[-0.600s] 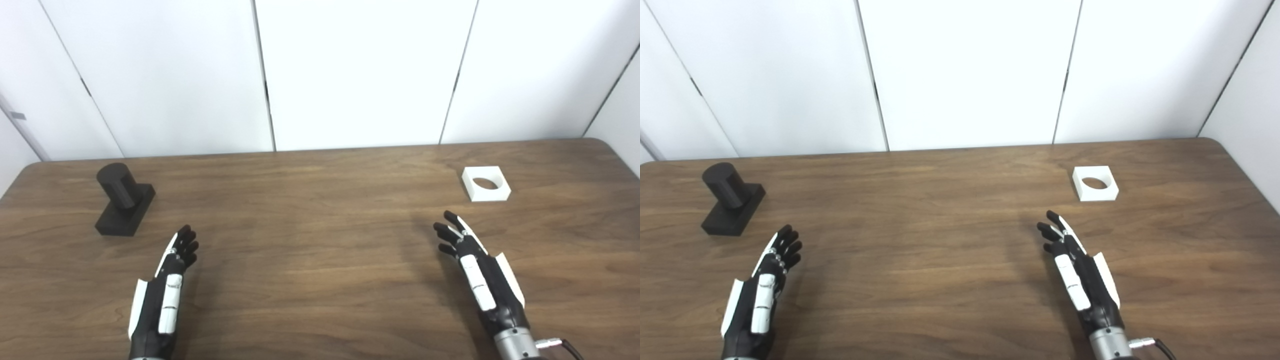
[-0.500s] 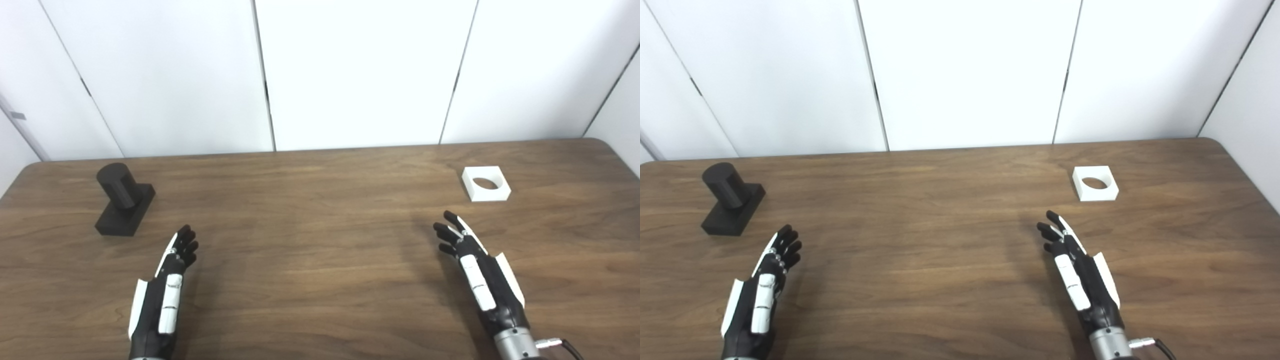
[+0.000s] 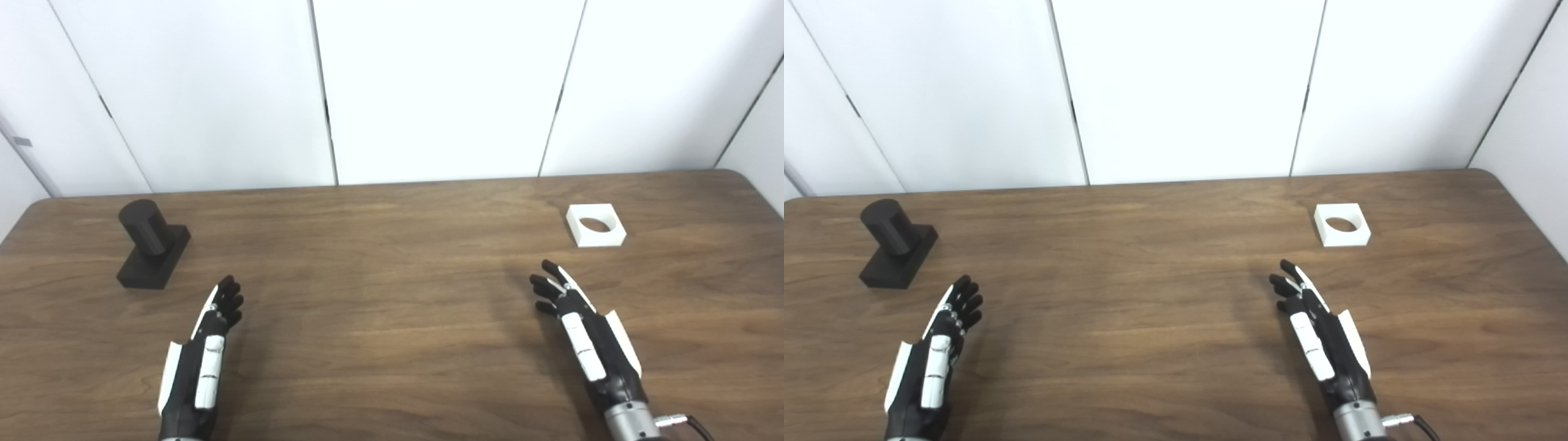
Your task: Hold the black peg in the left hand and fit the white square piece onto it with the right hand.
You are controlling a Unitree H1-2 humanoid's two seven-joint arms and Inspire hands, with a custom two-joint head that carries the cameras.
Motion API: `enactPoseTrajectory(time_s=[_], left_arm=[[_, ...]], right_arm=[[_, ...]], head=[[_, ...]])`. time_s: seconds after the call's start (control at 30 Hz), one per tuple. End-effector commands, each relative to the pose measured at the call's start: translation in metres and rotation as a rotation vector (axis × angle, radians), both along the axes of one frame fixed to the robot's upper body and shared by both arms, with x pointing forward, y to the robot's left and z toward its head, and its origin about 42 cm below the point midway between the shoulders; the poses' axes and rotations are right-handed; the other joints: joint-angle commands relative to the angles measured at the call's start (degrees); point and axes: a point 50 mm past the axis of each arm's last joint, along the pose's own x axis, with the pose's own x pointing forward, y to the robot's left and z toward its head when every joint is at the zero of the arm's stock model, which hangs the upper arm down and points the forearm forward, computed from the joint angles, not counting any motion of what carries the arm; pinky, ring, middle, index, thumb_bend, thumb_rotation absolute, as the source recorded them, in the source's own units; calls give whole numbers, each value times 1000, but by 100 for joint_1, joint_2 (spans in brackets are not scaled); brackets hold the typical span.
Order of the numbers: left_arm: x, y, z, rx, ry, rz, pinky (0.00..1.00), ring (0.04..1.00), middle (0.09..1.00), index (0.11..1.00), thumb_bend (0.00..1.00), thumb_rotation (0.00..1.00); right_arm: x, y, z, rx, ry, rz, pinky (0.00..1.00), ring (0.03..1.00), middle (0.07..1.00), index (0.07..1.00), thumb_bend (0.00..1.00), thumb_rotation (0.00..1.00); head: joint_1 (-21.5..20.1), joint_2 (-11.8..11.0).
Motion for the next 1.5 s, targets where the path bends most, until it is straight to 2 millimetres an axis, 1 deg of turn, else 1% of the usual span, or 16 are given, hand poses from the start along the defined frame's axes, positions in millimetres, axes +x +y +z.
enactPoseTrajectory(time_s=[0.0, 0.17, 0.23, 0.27, 0.3, 0.37, 0.43, 0.47, 0.63, 0.8, 0.93, 1.03, 1.23, 1.3, 1.33, 1.47], left_arm=[[-13, -4, -27, -19, 93, 11, 923, 932, 953, 959, 535, 1000], [-13, -7, -28, -35, 100, 7, 928, 933, 950, 956, 545, 1000], [-14, -9, -28, -29, 103, 10, 911, 927, 945, 949, 547, 1000], [-14, -10, -29, -27, 104, 10, 908, 928, 945, 948, 545, 1000], [-14, -12, -29, -27, 104, 10, 906, 928, 944, 947, 545, 1000], [-15, -16, -29, -23, 107, 11, 901, 925, 941, 943, 546, 1000], [-16, -21, -29, -21, 113, 8, 902, 926, 942, 945, 565, 994], [-17, -23, -29, -24, 115, 9, 905, 928, 942, 945, 572, 984], [-18, -34, -29, -39, 128, 8, 911, 930, 940, 939, 593, 940], [-18, -40, -29, -44, 135, -5, 952, 945, 953, 952, 594, 955], [-17, -42, -31, -36, 138, -10, 957, 957, 960, 949, 576, 966], [-16, -45, -33, -20, 139, -9, 949, 963, 961, 946, 578, 974], [-16, -49, -35, -12, 134, -13, 926, 952, 956, 944, 576, 975], [-17, -50, -36, -13, 137, -11, 917, 948, 948, 939, 581, 966], [-17, -50, -36, -15, 137, -9, 912, 945, 945, 935, 579, 960], [-18, -50, -38, -26, 131, -6, 919, 940, 935, 928, 563, 931]], right_arm=[[-8, 9, -12, 42, 35, -8, 841, 879, 862, 920, 400, 1000], [-7, 7, -13, 45, 38, -16, 839, 872, 860, 922, 388, 1000], [-7, 4, -12, 47, 43, -20, 848, 873, 861, 925, 393, 1000], [-8, 3, -12, 48, 45, -20, 848, 873, 861, 926, 393, 1000], [-8, 2, -12, 45, 46, -21, 849, 873, 861, 926, 394, 1000], [-8, -1, -12, 51, 50, -18, 850, 878, 863, 930, 396, 1000], [-10, -5, -12, 59, 50, -13, 886, 898, 876, 937, 405, 1000], [-10, -7, -12, 61, 52, -10, 897, 902, 878, 937, 410, 1000], [-9, -13, -13, 43, 48, -11, 965, 920, 883, 937, 415, 1000], [-8, -15, -15, 42, 61, -19, 967, 912, 876, 937, 439, 1000], [-8, -16, -16, 45, 75, -23, 954, 913, 880, 940, 501, 1000], [-8, -18, -17, 55, 69, -24, 935, 906, 874, 934, 485, 1000], [-8, -21, -21, 60, 53, -13, 966, 916, 881, 951, 496, 1000], [-9, -22, -21, 34, 57, -19, 992, 927, 880, 954, 502, 1000], [-9, -22, -21, 26, 57, -23, 982, 926, 878, 950, 494, 1000], [-12, -20, -18, 0, 58, -28, 930, 920, 882, 947, 412, 1000]], head=[[20, -24], [216, -79], [537, -127], [537, -127], [776, -153], [1003, -194], [1316, -269], [1316, -269], [1741, -451], [1950, -619], [2125, -743], [2280, -835], [2508, -1020], [2508, -1020], [2531, -1104], [2485, -1174]])
